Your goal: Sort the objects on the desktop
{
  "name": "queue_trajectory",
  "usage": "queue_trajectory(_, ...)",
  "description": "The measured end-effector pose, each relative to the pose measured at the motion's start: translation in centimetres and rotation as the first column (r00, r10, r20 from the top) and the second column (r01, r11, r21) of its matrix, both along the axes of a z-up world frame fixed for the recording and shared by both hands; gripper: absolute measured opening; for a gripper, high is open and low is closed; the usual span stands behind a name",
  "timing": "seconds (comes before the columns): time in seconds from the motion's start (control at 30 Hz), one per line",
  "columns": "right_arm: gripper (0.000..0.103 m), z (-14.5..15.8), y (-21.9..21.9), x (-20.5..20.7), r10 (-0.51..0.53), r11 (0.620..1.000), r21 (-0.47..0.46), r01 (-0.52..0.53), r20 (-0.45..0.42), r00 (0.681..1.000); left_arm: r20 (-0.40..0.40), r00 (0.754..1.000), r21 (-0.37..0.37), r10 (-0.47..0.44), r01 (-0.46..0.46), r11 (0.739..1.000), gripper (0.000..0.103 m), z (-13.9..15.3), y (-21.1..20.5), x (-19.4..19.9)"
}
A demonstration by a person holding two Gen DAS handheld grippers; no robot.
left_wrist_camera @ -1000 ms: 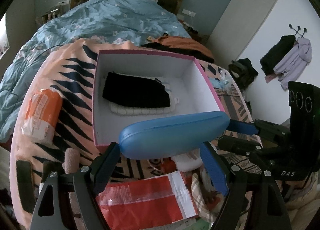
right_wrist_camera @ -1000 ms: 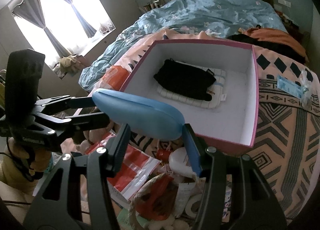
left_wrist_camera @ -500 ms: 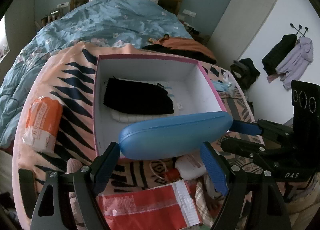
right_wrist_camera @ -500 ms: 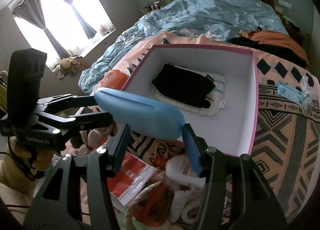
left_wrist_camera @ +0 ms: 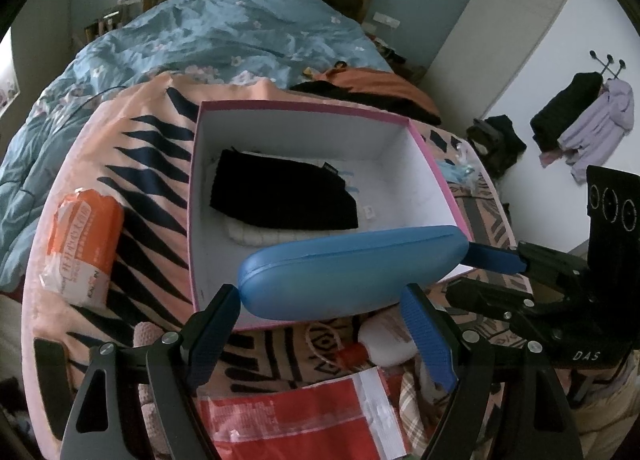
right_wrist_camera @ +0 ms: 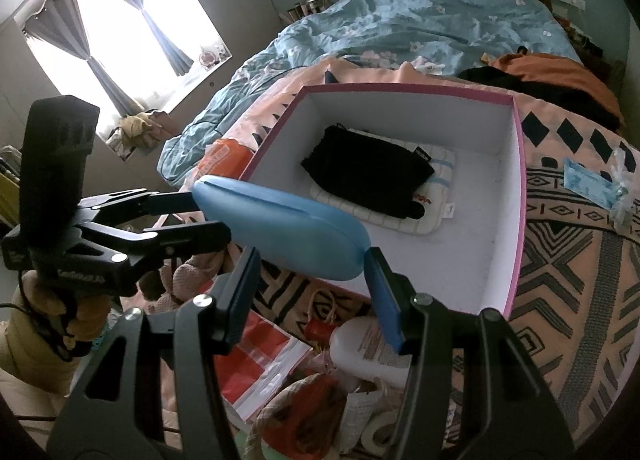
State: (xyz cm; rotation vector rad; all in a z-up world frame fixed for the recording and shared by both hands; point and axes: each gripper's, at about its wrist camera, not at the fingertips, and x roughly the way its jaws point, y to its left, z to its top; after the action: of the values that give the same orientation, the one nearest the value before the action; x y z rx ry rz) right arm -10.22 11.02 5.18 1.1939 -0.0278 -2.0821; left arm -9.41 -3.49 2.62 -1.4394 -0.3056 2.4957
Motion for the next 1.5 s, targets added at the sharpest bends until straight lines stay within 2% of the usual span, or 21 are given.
queue_trajectory(1.5, 0.057, -4.3, -0.3, -3.1, -0.022, 1.000, 0.000, 0.022, 0.118, 0.993, 0.115, 0.993, -0.032, 0.024, -0.021, 0.999, 0.082, -4.4, 0.0, -2.7)
